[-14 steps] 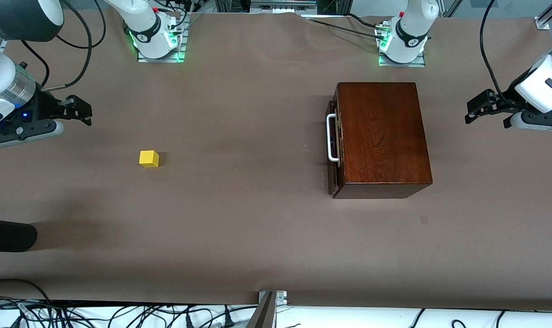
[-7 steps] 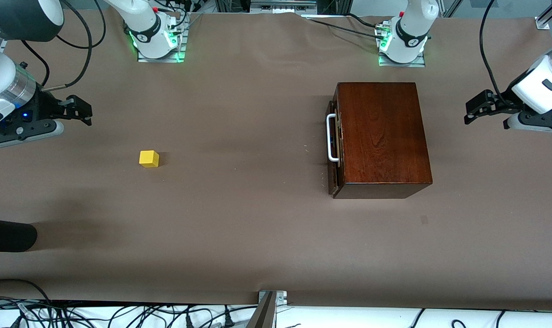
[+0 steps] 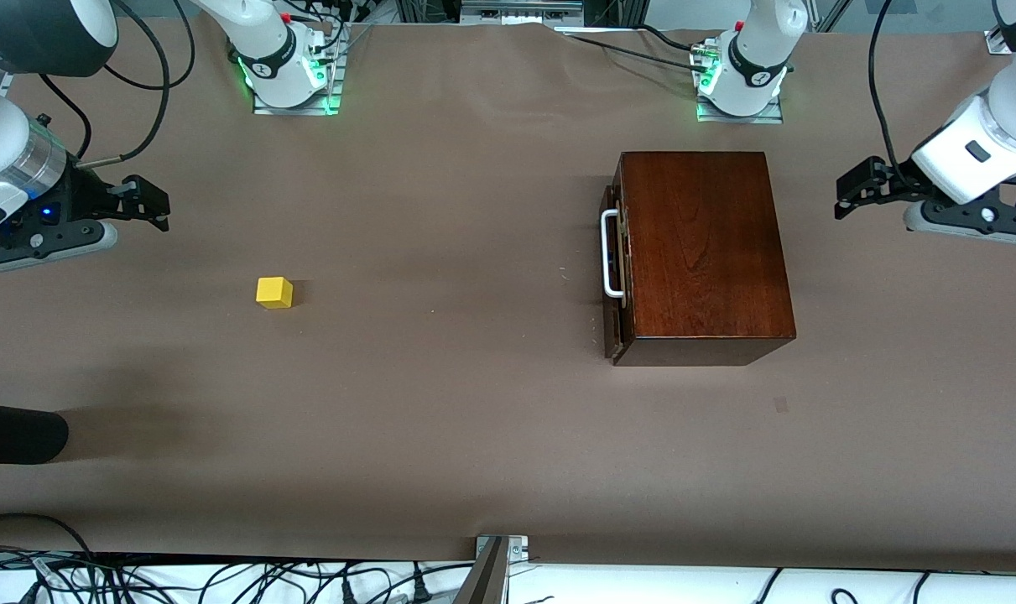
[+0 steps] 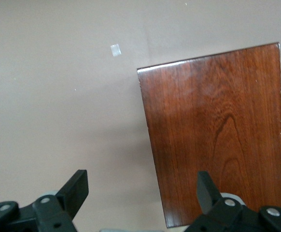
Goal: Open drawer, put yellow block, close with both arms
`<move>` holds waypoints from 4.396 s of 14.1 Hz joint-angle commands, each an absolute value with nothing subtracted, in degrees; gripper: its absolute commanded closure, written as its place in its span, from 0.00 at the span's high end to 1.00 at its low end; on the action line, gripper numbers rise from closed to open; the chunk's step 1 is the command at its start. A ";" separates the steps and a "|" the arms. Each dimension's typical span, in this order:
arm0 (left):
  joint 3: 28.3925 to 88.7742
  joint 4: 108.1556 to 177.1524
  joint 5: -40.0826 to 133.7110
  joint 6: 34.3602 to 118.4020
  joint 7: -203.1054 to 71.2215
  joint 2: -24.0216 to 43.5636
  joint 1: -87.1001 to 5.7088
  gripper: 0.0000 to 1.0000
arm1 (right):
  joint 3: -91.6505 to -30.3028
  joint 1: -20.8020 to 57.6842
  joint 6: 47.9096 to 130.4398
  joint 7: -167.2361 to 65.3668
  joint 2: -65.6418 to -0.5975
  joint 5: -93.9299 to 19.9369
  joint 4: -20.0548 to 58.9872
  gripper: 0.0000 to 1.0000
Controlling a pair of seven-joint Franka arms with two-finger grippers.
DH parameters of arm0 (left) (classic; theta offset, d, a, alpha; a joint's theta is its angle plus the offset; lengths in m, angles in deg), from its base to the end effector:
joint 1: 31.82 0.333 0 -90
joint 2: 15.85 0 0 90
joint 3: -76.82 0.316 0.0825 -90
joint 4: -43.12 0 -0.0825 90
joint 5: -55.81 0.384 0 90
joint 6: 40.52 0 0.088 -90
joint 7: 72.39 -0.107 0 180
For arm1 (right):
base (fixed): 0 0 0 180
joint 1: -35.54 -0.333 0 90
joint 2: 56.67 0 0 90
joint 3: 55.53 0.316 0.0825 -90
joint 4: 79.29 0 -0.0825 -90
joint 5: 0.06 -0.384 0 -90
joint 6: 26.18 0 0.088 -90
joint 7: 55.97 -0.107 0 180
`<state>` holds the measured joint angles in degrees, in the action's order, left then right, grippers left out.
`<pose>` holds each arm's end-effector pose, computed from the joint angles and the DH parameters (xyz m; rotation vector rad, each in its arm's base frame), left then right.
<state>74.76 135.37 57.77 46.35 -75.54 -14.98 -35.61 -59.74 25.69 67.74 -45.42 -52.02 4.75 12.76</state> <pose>0.5486 -0.0522 0.5933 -3.0913 0.2433 0.1680 0.5794 0.0503 0.5678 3.0210 0.4418 -0.0796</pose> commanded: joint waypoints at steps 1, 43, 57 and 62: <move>72.61 132.33 58.62 42.20 -75.21 -13.66 -35.69 1.00 | -59.40 25.78 66.63 -45.59 -51.49 5.12 11.06 1.00; 51.33 146.65 87.10 78.38 -9.38 14.20 -54.58 1.00 | -59.39 25.78 66.54 -45.68 -50.87 5.03 11.06 1.00; 51.33 131.62 85.87 79.01 0.12 24.40 -61.70 1.00 | -59.22 25.34 66.72 -44.89 -50.96 2.41 11.06 1.00; 51.33 130.75 84.81 78.32 -1.11 23.62 -61.70 1.00 | -59.48 25.34 67.24 -44.89 -53.85 -2.08 15.43 1.00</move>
